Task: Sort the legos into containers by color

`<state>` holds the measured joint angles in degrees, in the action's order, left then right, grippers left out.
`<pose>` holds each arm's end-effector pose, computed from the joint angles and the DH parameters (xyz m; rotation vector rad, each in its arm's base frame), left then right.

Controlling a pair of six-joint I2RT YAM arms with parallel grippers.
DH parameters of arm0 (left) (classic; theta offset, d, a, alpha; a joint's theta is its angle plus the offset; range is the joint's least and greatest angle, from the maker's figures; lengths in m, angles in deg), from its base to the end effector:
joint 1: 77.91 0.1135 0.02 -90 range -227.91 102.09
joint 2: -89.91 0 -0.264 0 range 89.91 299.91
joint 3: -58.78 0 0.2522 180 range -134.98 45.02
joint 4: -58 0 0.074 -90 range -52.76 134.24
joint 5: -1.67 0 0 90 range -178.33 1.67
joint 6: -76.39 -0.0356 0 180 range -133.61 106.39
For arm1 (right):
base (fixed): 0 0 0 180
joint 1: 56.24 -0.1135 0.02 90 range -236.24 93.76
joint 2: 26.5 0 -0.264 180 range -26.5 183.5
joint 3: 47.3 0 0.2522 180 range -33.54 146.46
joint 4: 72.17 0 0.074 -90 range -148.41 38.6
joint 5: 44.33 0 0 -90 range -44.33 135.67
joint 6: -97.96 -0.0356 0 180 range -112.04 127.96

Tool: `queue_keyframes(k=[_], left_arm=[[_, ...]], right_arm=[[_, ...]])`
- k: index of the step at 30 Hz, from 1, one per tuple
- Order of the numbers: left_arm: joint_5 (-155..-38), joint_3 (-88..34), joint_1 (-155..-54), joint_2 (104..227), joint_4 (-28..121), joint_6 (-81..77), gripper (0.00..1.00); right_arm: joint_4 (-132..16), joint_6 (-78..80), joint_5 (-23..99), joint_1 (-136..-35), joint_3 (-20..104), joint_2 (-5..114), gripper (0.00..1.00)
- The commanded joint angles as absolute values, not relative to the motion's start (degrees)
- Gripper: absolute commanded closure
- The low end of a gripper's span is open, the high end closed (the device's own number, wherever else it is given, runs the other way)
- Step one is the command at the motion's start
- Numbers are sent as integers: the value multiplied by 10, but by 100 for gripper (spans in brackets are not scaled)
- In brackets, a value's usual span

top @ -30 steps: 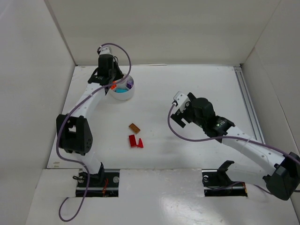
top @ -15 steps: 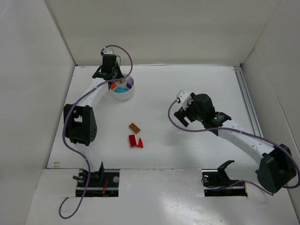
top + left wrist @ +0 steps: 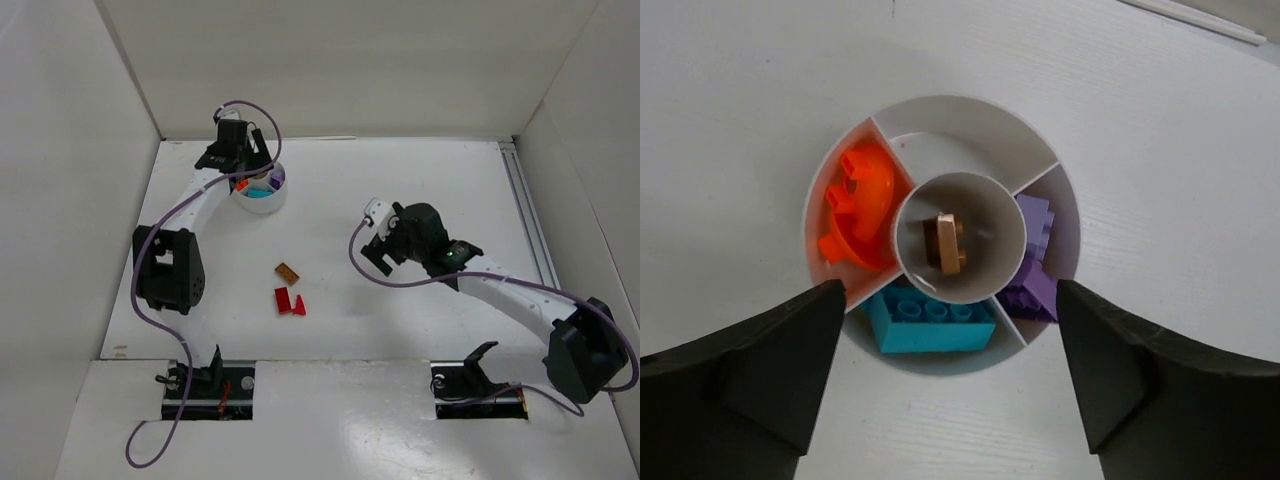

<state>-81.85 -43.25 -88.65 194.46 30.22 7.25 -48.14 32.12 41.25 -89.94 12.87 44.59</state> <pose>0.4259 -0.0767 0.3028 -0.2534 2.0878 -0.2139 0.2246 0.1531 0.2528 -1.0948 1.8901 0.1786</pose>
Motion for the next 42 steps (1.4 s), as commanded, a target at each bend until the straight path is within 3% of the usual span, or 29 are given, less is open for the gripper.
queue_keyframes(k=[1, 4, 9, 18, 31, 42], left_arm=[[-824, -403, -884, 1850, 304, 85, 16], [-819, -311, -910, 1761, 328, 107, 0], [-763, -145, -957, 1606, 336, 178, 0], [-704, -23, -979, 1426, 313, 250, 0], [-712, -7, -979, 1422, 313, 255, 0], [-717, -7, -984, 1423, 308, 260, 0]], right_arm=[[-537, 320, 414, -956, 144, 475, 0], [-588, 298, 400, -1005, 166, 532, 0], [-672, 233, 387, -1070, 221, 655, 4], [-734, 192, 391, -1114, 280, 790, 8], [-740, 174, 423, -1143, 317, 864, 17], [-745, 162, 425, -1143, 317, 875, 66]])
